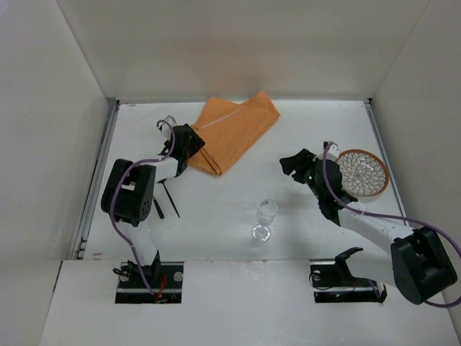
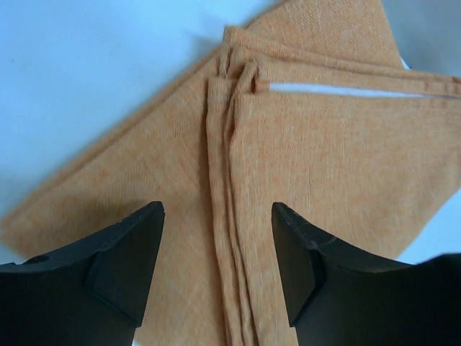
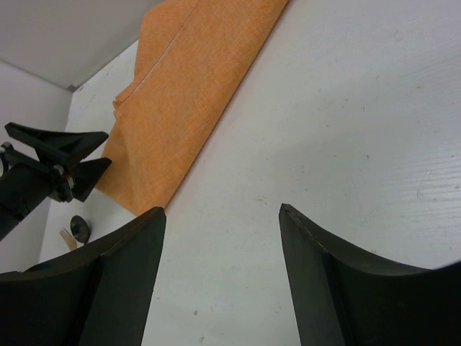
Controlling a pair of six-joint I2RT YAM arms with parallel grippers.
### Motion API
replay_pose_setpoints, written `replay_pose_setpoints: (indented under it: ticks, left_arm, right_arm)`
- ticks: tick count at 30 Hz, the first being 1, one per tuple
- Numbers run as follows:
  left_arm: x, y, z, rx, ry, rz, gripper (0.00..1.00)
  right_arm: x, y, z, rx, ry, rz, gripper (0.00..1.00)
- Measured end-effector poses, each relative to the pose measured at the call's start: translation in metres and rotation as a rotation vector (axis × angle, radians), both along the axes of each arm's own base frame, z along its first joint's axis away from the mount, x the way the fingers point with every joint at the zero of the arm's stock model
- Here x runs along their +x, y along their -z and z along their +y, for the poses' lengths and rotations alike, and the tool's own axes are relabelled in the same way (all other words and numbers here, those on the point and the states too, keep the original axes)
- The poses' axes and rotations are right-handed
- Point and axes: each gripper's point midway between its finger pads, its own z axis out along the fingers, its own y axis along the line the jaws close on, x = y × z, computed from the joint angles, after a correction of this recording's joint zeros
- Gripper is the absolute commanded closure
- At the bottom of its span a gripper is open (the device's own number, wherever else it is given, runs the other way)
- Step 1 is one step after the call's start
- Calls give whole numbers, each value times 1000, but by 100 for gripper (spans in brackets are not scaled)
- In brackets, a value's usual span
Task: Set the dinner table for one person
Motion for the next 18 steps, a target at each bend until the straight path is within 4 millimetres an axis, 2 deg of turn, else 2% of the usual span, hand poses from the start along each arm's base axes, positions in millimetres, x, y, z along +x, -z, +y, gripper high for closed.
replay_pose_setpoints:
  ticks: [3,6,12,18]
  left_arm:
    - [18,7,0,3,24,18,42]
    - [28,11,-6,9,50,31,44]
    - [35,17,-10,20,71,48,48]
    - [46,24,-13,22,74,50,56]
  right_arm:
    - [0,2,0,-4,0,6,29]
    - [0,2,0,-4,0,6,29]
    - [1,2,0,-4,2,6,29]
    - [1,3,-1,-7,7,7,29]
